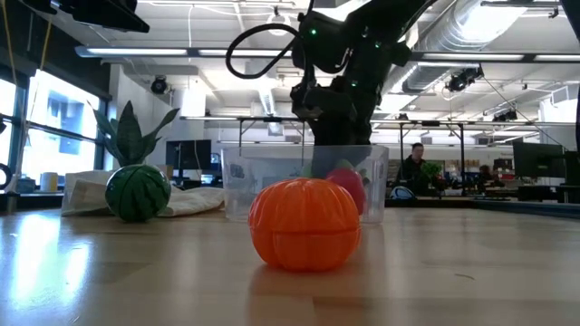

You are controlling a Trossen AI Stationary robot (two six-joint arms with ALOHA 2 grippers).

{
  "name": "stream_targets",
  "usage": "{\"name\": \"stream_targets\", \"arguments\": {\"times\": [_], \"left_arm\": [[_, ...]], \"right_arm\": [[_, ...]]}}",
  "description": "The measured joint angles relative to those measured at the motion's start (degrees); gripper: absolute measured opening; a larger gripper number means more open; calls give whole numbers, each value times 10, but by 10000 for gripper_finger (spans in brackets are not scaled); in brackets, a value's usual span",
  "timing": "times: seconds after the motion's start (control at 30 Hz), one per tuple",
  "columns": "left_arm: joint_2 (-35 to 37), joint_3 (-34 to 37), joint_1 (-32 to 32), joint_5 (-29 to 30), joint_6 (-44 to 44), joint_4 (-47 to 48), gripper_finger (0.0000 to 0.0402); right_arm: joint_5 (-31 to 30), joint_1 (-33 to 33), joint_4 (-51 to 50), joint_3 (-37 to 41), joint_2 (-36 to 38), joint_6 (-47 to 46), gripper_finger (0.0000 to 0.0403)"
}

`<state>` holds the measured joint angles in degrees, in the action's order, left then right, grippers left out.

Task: Pick and placing Produce into tupperware
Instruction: Put the green melon into the transparent container

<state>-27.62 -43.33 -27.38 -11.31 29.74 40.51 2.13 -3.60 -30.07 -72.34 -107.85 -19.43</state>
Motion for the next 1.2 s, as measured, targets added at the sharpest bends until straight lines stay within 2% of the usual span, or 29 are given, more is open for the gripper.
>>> {"name": "stream_targets", "arguments": {"times": [0.9, 1.2], "left_arm": [[0, 0, 0, 0, 0, 0, 85], [0, 0, 0, 0, 0, 0, 85]], "right_arm": [[0, 0, 4, 0, 0, 2, 242], [-2, 0, 3, 0, 0, 2, 294]]}}
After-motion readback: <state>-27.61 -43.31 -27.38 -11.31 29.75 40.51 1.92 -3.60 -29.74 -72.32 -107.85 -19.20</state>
